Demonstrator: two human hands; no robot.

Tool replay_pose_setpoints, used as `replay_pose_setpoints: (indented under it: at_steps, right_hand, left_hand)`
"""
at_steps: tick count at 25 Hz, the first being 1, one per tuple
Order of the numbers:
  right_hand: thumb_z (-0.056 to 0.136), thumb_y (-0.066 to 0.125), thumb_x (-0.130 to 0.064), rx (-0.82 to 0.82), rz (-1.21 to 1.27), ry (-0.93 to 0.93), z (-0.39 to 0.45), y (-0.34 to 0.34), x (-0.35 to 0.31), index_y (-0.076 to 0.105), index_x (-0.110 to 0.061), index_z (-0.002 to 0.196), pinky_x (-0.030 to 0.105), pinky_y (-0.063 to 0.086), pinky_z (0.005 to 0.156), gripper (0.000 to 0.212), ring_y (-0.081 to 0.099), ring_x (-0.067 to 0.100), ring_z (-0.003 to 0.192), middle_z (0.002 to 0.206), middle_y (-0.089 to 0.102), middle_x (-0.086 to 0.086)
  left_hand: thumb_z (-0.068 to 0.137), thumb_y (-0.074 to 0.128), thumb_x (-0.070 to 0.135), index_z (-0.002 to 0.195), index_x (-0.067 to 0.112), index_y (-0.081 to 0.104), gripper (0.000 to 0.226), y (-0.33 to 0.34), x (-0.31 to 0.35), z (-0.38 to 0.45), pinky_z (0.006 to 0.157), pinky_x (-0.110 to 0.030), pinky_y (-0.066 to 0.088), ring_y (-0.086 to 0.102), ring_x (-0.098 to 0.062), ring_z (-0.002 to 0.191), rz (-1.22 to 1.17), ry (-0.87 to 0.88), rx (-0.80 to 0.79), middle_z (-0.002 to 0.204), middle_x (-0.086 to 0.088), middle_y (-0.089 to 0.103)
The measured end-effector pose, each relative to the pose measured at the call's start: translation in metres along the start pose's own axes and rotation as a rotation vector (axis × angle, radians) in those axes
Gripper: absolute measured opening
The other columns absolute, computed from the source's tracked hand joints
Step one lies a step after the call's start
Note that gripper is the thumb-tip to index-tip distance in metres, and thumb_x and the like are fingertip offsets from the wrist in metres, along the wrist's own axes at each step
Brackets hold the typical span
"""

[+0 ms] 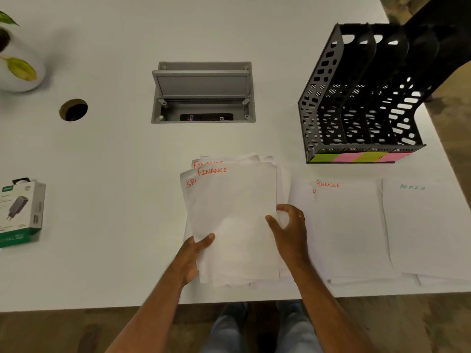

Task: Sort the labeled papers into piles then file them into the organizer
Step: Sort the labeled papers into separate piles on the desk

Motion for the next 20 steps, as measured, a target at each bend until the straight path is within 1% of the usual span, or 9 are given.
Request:
replay_pose_setpoints:
  at_steps: [2,4,5,6,9,11,14,17,20]
  right_hand:
    - [0.09,0.072,-0.036,0.004,0.003,-0.016,-0.001,0.001,0.003,0.058,-0.027,0.113,0.007,0.04,0.08,0.028,0.052,0.008,0.108,0.126,0.055,-0.006]
    - [0.09,0.072,-0.036,0.084,0.047,-0.044,-0.005,-0.001,0.006,0.065,-0.022,0.106,0.018,0.05,0.091,0.022,0.056,0.009,0.106,0.122,0.06,-0.006]
    - [0.09,0.073,-0.034,0.132,0.073,-0.071,-0.007,-0.003,0.008,0.069,-0.019,0.103,0.022,0.051,0.096,0.021,0.059,0.009,0.106,0.121,0.064,-0.005]
    - [0.089,0.074,-0.032,0.171,0.099,-0.099,-0.009,-0.005,0.008,0.071,-0.017,0.1,0.022,0.051,0.098,0.019,0.062,0.01,0.106,0.119,0.066,-0.004]
    - [0.087,0.076,-0.024,0.235,0.149,-0.144,-0.011,-0.018,0.011,0.073,-0.024,0.095,0.006,0.044,0.095,0.008,0.061,0.002,0.11,0.125,0.066,-0.008]
    - [0.088,0.075,-0.023,0.255,0.143,-0.144,-0.006,-0.033,0.015,0.075,-0.025,0.098,0.002,0.04,0.095,0.011,0.057,-0.001,0.116,0.13,0.063,-0.011]
    - [0.088,0.073,-0.024,0.279,0.081,-0.174,-0.001,-0.055,0.022,0.076,-0.02,0.102,0.013,0.042,0.1,0.015,0.057,0.004,0.121,0.132,0.064,-0.007]
    - [0.087,0.075,-0.019,0.353,0.064,-0.256,-0.001,-0.074,0.024,0.073,-0.025,0.105,0.021,0.046,0.102,0.019,0.058,0.0,0.121,0.129,0.066,-0.005]
    - [0.092,0.069,-0.021,0.422,0.118,-0.256,0.004,-0.093,0.032,0.071,-0.023,0.11,0.032,0.054,0.099,0.018,0.064,0.006,0.112,0.117,0.07,-0.002]
  left_hand:
    - [0.052,0.095,0.049,0.124,0.028,0.063,0.082,-0.001,-0.002,0.0,0.084,-0.048,0.06,0.069,-0.033,0.109,-0.001,-0.007,0.006,0.113,-0.004,0.076]
    - [0.057,0.094,0.047,0.123,0.027,0.063,0.076,0.002,-0.004,-0.002,0.076,-0.042,0.062,0.071,-0.031,0.104,0.001,-0.014,0.003,0.11,-0.003,0.077]
    - [0.059,0.092,0.045,0.123,0.025,0.064,0.072,0.004,-0.004,-0.002,0.074,-0.04,0.062,0.073,-0.029,0.102,-0.007,-0.021,-0.005,0.11,-0.003,0.077]
    - [0.063,0.09,0.043,0.123,0.024,0.064,0.068,0.006,-0.004,-0.003,0.076,-0.041,0.062,0.073,-0.029,0.102,-0.014,-0.028,-0.015,0.112,-0.005,0.077]
    - [0.072,0.083,0.038,0.128,0.02,0.063,0.062,0.015,-0.003,-0.001,0.095,-0.053,0.055,0.067,-0.035,0.113,-0.008,-0.044,-0.02,0.12,-0.01,0.074]
    - [0.074,0.083,0.036,0.129,0.017,0.063,0.062,0.024,-0.001,0.001,0.099,-0.056,0.052,0.066,-0.036,0.115,-0.011,-0.06,-0.014,0.122,-0.012,0.073]
    - [0.075,0.081,0.034,0.13,0.013,0.063,0.062,0.041,0.0,0.004,0.101,-0.057,0.05,0.066,-0.036,0.116,0.008,-0.053,-0.027,0.124,-0.013,0.072]
    - [0.077,0.079,0.033,0.132,0.011,0.061,0.063,0.059,-0.001,0.006,0.104,-0.06,0.047,0.064,-0.037,0.118,0.002,-0.059,-0.028,0.126,-0.015,0.07]
    - [0.079,0.079,0.032,0.133,0.011,0.06,0.06,0.072,-0.003,0.008,0.105,-0.06,0.046,0.063,-0.038,0.119,-0.008,-0.064,-0.008,0.126,-0.016,0.07]
Point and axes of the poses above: each hand's wrist, its own z-axis towards the middle knuckle, its own y-axis out of the palm, x = y × z, the point moved 3 cm from there along z, towards the middle knuckle
